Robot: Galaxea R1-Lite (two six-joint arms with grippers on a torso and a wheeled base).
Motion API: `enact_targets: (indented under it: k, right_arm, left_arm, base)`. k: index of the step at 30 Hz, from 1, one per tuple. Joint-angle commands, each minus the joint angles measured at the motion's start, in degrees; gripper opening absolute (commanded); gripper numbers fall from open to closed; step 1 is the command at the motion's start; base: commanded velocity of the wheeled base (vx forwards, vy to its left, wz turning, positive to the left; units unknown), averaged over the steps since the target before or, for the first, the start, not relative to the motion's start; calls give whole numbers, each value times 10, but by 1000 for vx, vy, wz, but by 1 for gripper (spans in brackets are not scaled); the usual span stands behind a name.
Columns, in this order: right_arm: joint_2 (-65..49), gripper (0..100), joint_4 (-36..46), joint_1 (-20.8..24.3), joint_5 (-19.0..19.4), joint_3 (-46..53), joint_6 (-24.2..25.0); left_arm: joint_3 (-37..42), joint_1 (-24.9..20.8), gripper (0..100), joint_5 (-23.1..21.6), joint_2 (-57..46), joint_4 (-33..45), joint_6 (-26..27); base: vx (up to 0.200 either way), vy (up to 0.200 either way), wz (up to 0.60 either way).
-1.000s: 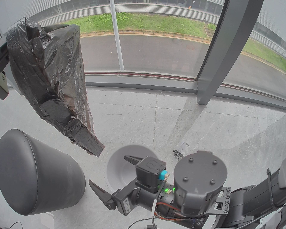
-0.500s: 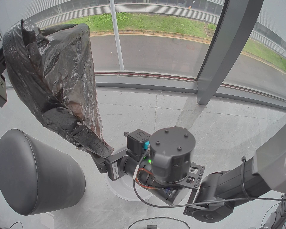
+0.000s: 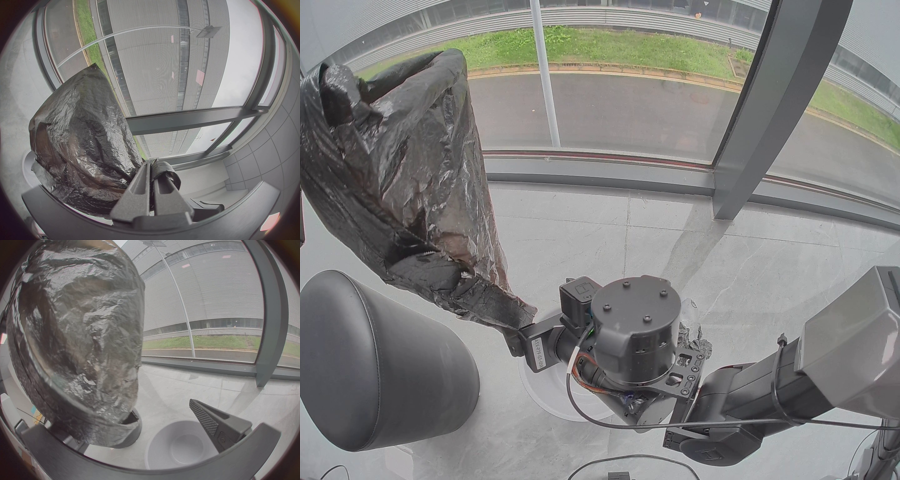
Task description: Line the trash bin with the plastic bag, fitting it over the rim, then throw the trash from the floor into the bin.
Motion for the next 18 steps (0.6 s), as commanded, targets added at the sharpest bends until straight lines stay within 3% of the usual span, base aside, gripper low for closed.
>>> enact_targets:
  k: [1,18]
  right_arm:
    - [13,0,-10,1,-12,-8,-2]
    - [-11,0,8,2,-13,0,-24]
  left_arm:
    - [1,-1,0,0,-1,0,-1]
    - [5,-1,0,1,-5,0,2]
  base:
    - [0,0,0]
    - [0,0,0]
